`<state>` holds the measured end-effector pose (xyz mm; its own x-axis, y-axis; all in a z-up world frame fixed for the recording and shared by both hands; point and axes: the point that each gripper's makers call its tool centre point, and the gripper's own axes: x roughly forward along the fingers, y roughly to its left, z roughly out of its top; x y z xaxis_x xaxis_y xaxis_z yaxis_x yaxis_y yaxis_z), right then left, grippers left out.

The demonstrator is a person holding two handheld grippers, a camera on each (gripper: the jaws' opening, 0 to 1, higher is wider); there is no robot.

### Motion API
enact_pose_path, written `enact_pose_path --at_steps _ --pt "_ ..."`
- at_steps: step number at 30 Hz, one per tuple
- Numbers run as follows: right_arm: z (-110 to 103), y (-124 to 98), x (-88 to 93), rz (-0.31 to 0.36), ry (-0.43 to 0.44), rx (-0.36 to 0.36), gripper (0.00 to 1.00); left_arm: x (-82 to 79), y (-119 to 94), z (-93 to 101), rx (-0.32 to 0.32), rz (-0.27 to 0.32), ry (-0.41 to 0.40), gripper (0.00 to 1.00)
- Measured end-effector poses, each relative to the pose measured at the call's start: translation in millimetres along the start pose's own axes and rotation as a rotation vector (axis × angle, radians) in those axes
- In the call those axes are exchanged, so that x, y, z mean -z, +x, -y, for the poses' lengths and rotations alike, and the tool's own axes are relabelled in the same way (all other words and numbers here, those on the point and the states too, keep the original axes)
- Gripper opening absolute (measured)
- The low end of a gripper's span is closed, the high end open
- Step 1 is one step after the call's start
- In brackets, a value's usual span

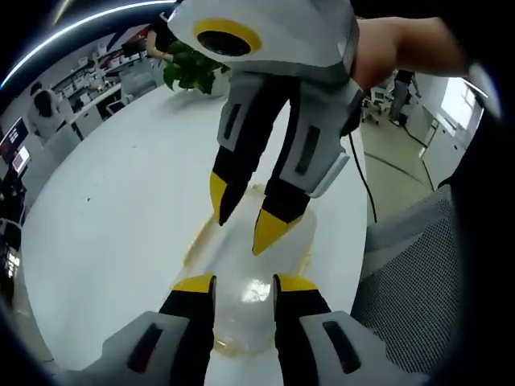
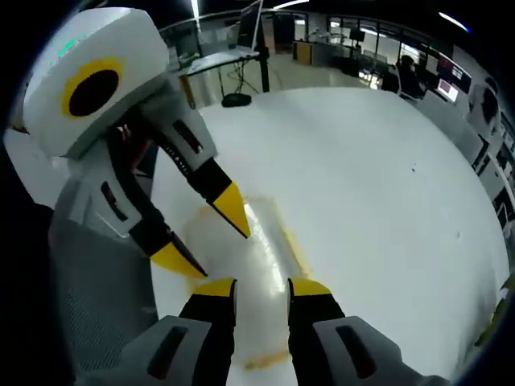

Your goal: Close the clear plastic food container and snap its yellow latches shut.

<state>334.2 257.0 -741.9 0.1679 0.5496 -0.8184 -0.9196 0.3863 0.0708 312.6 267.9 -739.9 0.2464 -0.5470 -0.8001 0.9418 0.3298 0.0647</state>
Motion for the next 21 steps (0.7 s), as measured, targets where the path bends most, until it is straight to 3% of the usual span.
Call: enact_pose_path --at_steps 21 --pt "5.3 10.2 -4.3 -0.018 -0.020 0.002 0.22 2.7 3.4 -0.2 0.014 -0.013 -0.003 0.25"
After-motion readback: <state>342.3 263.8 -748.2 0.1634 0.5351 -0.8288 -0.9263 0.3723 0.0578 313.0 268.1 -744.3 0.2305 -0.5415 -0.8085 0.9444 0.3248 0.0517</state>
